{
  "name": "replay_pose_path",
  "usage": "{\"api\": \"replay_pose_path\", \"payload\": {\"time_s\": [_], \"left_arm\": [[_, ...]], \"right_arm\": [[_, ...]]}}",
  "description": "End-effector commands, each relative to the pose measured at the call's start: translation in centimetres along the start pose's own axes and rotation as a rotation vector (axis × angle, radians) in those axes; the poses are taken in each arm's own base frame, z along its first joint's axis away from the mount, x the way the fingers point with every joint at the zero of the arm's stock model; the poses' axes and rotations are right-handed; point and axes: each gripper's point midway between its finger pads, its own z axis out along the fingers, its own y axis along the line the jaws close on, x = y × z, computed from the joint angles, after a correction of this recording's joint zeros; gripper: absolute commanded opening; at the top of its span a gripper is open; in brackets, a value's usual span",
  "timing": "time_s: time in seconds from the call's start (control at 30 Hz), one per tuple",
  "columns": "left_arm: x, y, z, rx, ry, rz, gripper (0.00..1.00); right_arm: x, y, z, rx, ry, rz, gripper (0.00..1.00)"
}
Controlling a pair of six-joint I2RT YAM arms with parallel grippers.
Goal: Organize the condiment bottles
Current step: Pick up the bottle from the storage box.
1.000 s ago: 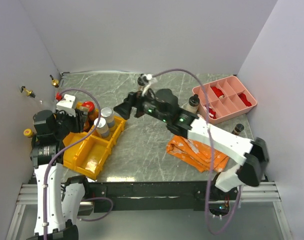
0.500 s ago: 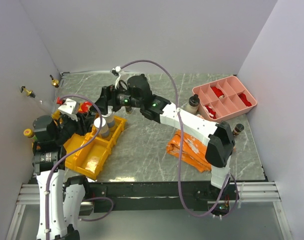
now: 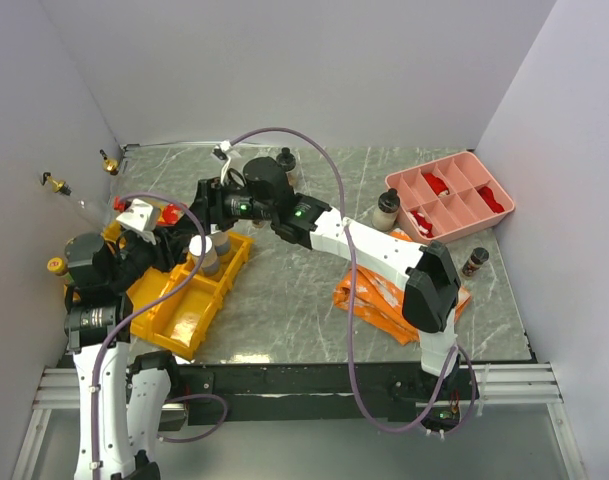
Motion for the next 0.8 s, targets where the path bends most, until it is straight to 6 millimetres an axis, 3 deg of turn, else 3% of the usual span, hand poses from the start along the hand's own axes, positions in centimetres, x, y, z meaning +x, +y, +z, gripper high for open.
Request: {"api": "replay_pose_path", "payload": {"time_s": [0.0, 0.1, 0.17, 0.2, 0.27, 0.33, 0.4, 0.5, 0.63, 0.77], "left_arm": [[-1.4, -0.7, 0.0, 0.041, -0.062, 0.043, 0.01], [-1.2, -1.0, 0.3, 0.066, -0.057, 0.041, 0.07], [-1.6, -0.8, 0.5, 0.066, -0.059, 0.038, 0.12], [-1.7, -0.6, 0.7, 0.064, -0.053, 0.026, 0.2], [-2.1, -0.5, 0.7, 0.06, -0.045, 0.023, 0.33], [-2.3, 0.2, 0.7, 0.024, -0.034, 0.025, 0.72], [-3.1, 0.4, 0.4, -0.006, -0.061, 0.026, 0.97], [-4.8, 0.9, 0.2, -0.05, -0.13, -0.026, 0.96], [-7.2, 1.4, 0.2, -0.095, -0.2, -0.157, 0.96], [-10.3, 1.0, 0.0, -0.068, -0.246, -0.206, 0.96]], "right_arm": [[-1.5, 2.4, 0.5, -0.08, -0.044, 0.004, 0.56], [-2.2, 2.7, 0.4, -0.101, -0.074, 0.015, 0.35], [-2.8, 3.2, 0.5, -0.119, -0.092, 0.025, 0.27], [-2.9, 3.5, 0.5, -0.127, -0.091, 0.03, 0.2], [-3.7, 4.3, 0.3, -0.152, -0.105, 0.038, 0.17], [-4.4, 4.6, 0.1, -0.158, -0.123, 0.045, 0.14], [-5.6, 4.6, -0.7, -0.164, -0.151, 0.065, 0.11], [-7.5, 5.3, -2.6, -0.221, -0.201, 0.126, 0.08], [-10.6, 4.3, -5.8, -0.258, -0.311, 0.169, 0.08], [-11.7, 5.1, -7.8, -0.333, -0.348, 0.221, 0.08]]}}
